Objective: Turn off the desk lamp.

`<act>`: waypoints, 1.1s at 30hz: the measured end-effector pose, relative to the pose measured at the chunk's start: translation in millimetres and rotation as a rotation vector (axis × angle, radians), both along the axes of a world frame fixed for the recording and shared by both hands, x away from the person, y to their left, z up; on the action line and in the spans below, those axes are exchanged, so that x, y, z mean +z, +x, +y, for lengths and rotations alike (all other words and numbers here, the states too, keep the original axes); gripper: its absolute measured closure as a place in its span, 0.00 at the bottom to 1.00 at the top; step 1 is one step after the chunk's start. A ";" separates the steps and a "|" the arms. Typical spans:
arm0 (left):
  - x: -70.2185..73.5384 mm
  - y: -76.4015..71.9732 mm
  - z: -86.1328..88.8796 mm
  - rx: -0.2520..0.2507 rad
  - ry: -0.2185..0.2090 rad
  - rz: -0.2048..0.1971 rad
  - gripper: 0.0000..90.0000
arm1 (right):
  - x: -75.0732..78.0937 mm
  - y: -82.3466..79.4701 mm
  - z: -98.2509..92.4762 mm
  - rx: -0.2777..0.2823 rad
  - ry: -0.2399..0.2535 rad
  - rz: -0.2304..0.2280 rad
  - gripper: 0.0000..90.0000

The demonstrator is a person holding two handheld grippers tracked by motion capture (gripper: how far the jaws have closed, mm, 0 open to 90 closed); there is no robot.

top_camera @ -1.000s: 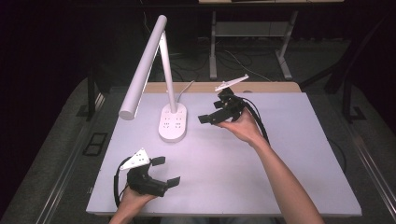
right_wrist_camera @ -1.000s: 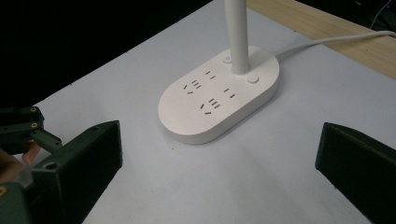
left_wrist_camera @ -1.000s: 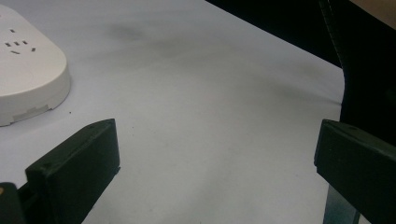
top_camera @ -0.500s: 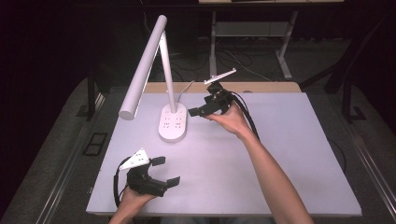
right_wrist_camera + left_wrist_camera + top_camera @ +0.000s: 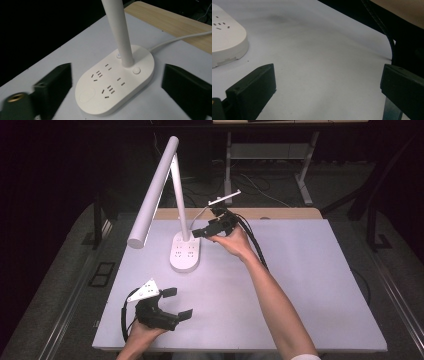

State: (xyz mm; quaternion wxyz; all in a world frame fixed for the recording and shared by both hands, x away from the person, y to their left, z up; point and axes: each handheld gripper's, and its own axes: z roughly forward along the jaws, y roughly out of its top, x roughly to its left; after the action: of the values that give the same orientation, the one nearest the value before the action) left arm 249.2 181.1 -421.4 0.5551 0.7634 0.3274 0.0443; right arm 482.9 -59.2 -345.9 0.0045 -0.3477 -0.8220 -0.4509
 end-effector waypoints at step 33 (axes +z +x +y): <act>0.8 -0.4 3.0 0.000 -0.016 -0.002 0.00 | -59.6 29.8 17.8 -0.173 0.029 0.035 1.00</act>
State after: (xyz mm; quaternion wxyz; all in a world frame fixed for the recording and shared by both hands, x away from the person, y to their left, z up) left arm 248.8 184.2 -420.6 0.5615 0.7589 0.3269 0.0426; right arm 512.7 -41.4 -405.5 -0.0153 -0.4251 -0.7821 -0.4553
